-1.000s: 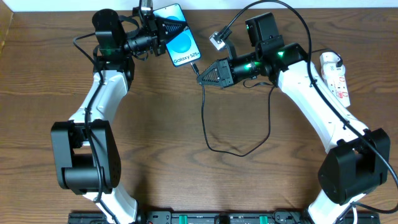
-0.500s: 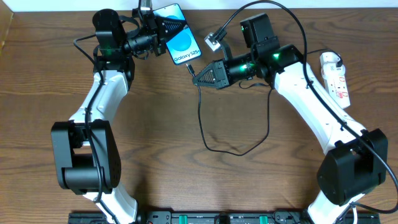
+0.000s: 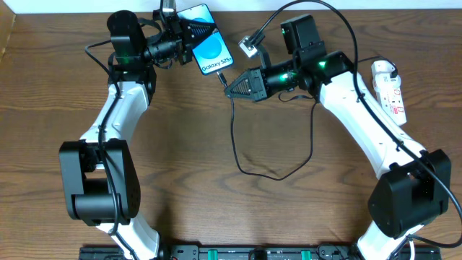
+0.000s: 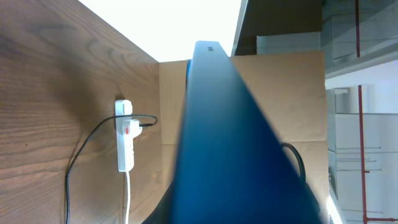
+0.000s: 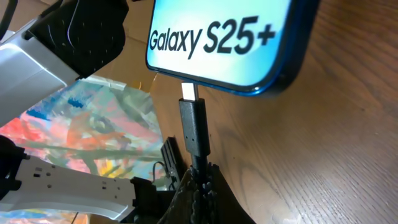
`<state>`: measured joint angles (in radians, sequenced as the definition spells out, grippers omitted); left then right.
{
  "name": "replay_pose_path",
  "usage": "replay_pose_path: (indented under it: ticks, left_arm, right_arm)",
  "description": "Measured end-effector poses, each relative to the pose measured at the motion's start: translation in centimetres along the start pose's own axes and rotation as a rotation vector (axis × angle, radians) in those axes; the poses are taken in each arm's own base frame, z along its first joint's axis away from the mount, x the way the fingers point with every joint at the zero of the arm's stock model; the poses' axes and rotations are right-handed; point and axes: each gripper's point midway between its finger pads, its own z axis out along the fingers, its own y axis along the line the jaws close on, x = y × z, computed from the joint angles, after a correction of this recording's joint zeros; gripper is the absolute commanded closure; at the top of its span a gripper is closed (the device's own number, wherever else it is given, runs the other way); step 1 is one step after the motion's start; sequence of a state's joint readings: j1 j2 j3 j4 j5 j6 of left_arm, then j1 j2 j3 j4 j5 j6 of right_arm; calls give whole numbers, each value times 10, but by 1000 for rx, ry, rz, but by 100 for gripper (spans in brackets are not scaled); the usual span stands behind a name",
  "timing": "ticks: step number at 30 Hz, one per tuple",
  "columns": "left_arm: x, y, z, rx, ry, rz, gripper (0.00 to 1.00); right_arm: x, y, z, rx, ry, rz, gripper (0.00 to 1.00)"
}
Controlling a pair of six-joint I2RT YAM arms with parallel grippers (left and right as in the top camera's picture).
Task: Plug charger to phone and switch on socket
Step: 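Push the USB-C plug into the phone's port with the right gripper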
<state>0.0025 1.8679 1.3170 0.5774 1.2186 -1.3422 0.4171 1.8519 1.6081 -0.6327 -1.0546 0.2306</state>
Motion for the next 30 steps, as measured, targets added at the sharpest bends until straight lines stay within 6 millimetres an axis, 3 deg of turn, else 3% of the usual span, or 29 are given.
replay_pose_path:
  ticks: [16,30]
  left_arm:
    - [-3,1,0,-3,-15,-1,93]
    - [-6,1,-1,-6,-33,8,93]
  right_arm:
    - [-5,-3,-2,14,-18,-1,99]
    - [-10,-3,10,61,-39,63,99]
